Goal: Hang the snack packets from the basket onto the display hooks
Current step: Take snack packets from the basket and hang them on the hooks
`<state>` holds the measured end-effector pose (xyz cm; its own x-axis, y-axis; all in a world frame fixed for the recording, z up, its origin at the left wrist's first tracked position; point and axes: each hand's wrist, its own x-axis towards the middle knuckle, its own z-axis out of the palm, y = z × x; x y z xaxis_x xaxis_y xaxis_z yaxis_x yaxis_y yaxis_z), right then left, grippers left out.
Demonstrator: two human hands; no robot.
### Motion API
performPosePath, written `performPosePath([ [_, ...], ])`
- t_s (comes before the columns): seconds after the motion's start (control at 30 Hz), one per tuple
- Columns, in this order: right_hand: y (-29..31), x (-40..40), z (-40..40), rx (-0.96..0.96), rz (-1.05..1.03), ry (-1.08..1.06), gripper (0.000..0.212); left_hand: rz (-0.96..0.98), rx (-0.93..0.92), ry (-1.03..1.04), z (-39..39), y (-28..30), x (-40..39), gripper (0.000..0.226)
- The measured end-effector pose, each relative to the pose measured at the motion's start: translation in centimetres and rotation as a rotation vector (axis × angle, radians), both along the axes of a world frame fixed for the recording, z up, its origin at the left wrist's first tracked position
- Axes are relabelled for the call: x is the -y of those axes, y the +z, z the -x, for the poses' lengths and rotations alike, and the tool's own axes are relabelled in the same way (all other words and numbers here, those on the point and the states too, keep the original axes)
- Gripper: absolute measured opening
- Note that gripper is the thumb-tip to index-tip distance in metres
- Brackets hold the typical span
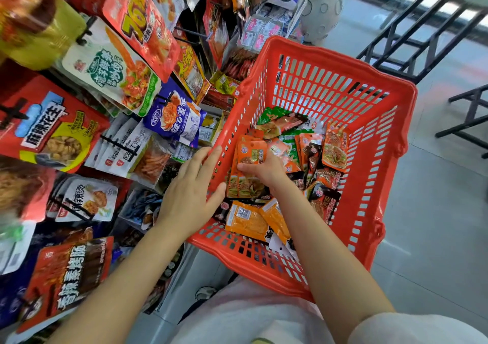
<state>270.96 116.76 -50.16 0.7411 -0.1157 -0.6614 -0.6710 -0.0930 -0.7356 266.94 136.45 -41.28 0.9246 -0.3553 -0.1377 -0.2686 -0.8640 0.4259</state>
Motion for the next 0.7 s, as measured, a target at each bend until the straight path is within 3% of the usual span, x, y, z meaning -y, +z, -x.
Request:
performPosePath([
  [0.17,0.4,-1.5,0.7,0.062,0.063,0.034,0.053,0.003,-0.011,0.005,0.0,0.1,0.0,0.072],
  [0.33,0.5,-0.9,0.7,0.02,-0.145,-0.098,0.027,-0.007,-0.04,0.014,0.1,0.4,0.1,0.072],
  [0.47,1.9,0.2,1.1,0.08,-0.179,-0.116,0.03,0.003,-0.089,0.023,0.1,1.1,0.2,0.071],
  [0.6,5.4,1.8,0.6,0.157,-0.282,-0.162,0.048,0.017,-0.149,0.054,-0.7,2.7,0.8,0.07],
  [0.7,8.7,2.9,0.3,0.211,-0.418,-0.163,0.046,0.168,-0.088,0.112,-1.6,5.1,2.1,0.071],
])
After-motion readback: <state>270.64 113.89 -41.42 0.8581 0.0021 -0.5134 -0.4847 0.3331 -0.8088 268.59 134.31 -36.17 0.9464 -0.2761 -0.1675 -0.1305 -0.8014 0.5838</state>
